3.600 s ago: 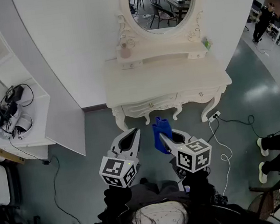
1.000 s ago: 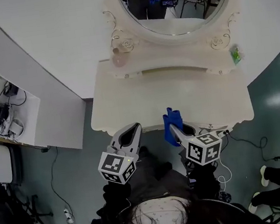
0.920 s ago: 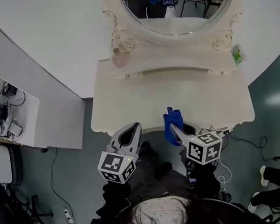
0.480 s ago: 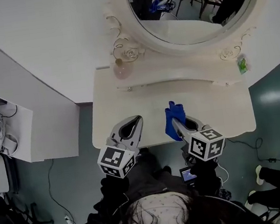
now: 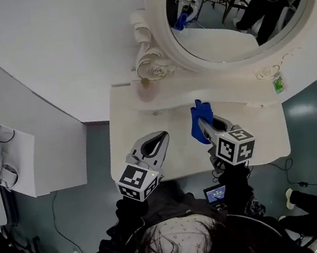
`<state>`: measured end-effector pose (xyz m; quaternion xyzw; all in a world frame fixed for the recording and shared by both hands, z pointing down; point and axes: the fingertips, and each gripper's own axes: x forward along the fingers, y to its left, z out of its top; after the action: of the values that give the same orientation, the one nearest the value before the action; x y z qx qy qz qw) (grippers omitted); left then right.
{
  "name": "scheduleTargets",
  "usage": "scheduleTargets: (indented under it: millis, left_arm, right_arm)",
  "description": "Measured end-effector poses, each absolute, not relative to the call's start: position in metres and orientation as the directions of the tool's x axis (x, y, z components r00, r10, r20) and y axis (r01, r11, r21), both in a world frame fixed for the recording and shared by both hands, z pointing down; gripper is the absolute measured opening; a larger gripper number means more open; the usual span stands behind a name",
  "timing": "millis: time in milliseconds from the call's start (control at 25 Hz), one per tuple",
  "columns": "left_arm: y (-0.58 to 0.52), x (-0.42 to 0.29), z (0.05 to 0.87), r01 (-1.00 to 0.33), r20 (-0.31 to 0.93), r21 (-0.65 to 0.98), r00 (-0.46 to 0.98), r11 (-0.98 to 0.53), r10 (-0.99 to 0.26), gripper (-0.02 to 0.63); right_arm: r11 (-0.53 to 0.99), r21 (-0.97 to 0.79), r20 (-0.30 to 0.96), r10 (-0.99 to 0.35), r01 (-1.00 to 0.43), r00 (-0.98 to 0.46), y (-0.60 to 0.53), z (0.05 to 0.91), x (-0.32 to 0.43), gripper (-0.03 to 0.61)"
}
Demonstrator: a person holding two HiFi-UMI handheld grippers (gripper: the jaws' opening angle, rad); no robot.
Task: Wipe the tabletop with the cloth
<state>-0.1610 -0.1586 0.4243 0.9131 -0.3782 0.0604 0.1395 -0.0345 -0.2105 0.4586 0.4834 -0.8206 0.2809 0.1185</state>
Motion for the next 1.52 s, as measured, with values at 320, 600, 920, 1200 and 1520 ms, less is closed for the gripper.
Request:
scheduleTargets:
  millis: [320,600,920,1200,1520]
  left_arm:
    - [-0.186,-0.194,0.429,-0.711,0.212,0.22,0.704,-0.668,-0.678,0.002]
    - [-0.191,-0.21,0.448,-0.727,0.255,0.237,0.687,-0.645,-0.681,0.002]
    - [-0.195,-0.197,0.451,-0.726,0.248,0.285,0.687,-0.626,-0.684,0.002]
    - [-0.194,-0.165,0.451,-0.748,0.286,0.262,0.663,-0.61,-0.691,0.002]
    - [-0.2,-0.096,0.449,-0.743,0.302,0.249,0.67,-0.622,-0.679,0.002]
  right_arm:
    - [0.429,-0.278,0.518,-0.687,-0.86,-0.51,-0.279,0.475,-0.083,0.074]
    - [0.477,-0.243,0.582,-0.625,-0.845,-0.521,-0.318,0.508,-0.127,0.074]
    - [0.536,0.009,0.68,-0.622,-0.844,-0.388,-0.343,0.564,-0.116,0.074]
    - [0.624,0.124,0.67,-0.626,-0.772,-0.398,-0.343,0.566,-0.094,0.074]
    - [0.596,0.12,0.649,-0.653,-0.794,-0.391,-0.348,0.566,-0.021,0.074]
